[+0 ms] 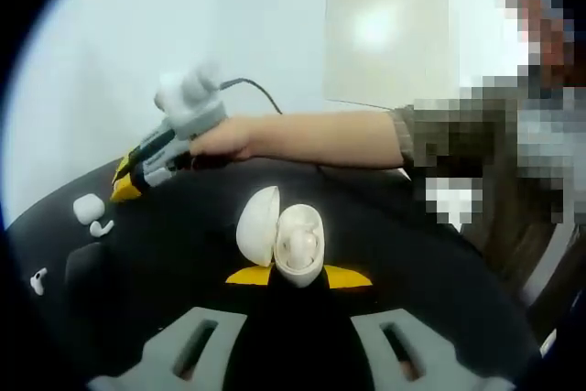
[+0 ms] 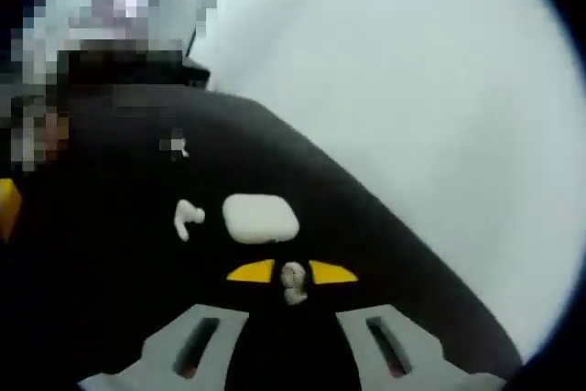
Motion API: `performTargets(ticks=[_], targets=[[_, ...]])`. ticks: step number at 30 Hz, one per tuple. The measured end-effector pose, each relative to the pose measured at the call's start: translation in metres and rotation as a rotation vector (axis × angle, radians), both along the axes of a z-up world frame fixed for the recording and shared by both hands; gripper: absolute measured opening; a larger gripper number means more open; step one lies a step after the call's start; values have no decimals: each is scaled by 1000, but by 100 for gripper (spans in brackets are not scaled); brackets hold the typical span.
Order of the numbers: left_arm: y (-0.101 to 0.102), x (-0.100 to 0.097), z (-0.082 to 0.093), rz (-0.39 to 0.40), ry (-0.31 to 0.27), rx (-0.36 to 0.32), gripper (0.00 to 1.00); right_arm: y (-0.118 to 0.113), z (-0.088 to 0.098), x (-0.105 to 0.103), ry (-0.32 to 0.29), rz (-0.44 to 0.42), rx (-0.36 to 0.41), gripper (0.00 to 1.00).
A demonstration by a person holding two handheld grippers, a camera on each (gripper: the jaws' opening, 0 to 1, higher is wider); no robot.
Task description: Pick up three earphones and place each one into its charging case using tactile feedback, ensure that each earphone is properly inserted and securely positioned inside the case.
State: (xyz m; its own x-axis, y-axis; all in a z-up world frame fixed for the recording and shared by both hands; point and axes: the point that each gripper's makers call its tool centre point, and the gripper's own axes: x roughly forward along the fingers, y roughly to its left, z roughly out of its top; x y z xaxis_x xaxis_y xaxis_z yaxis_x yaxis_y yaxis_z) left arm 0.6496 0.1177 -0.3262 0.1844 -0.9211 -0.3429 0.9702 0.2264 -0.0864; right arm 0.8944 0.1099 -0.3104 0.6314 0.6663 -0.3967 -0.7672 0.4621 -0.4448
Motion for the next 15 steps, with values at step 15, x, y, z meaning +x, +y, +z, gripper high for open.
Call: performTargets(ticks=[15], targets=[[0, 1, 0, 1, 1, 0, 16, -20, 2, -62, 346, -54, 189, 8]])
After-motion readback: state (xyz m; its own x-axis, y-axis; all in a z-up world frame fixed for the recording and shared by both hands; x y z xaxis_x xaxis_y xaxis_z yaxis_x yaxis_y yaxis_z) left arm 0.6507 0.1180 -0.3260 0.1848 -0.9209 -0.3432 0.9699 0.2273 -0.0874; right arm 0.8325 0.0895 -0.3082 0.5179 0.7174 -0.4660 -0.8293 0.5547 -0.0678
